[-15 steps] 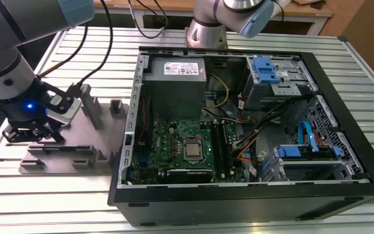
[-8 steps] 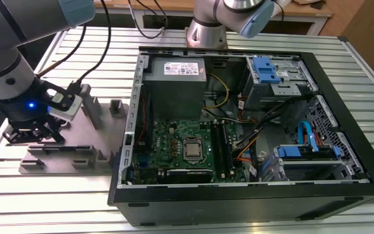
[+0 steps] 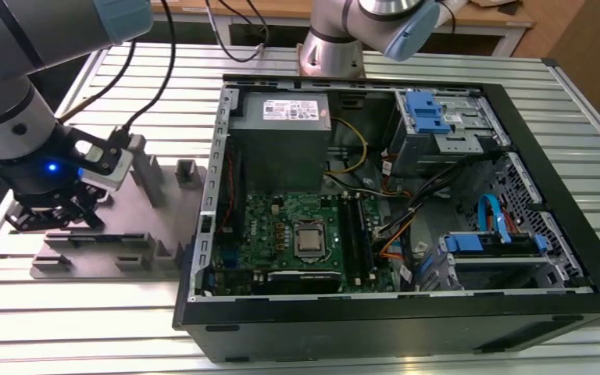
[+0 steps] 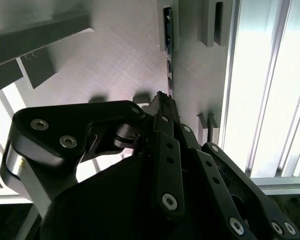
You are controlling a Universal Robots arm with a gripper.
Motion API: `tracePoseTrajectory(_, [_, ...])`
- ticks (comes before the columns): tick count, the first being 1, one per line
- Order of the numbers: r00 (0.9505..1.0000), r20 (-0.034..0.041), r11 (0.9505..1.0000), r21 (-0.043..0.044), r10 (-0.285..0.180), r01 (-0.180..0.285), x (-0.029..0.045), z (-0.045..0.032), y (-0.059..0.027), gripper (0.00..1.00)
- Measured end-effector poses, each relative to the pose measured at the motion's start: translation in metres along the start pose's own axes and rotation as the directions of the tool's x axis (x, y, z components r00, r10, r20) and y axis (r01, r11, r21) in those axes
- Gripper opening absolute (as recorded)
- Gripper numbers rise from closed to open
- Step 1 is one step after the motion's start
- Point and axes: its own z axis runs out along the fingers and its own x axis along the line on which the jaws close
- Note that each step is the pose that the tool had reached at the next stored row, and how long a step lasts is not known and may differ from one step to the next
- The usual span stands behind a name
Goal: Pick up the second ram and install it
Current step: 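Pick up the second ram and move it above second insertion slot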
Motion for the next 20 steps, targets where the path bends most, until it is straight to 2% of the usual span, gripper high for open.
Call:
tracePoseTrajectory(6, [0.9993,-0.0015,0.9993,-0.0012,-0.036,0.036,0.0000,0.0000,0.0000,0.11])
tracePoseTrajectory(11, [0.9952,-0.0038,0.9952,-0.0034,-0.098,0.098,0.0000,0.0000,0.0000,0.11])
tracePoseTrajectory(15, [0.9867,-0.0065,0.9867,-0.0057,-0.162,0.162,0.0000,0.0000,0.0000,0.11])
tracePoseTrajectory(20, [0.9715,-0.0096,0.9715,-0.0085,-0.237,0.237,0.0000,0.0000,0.0000,0.11])
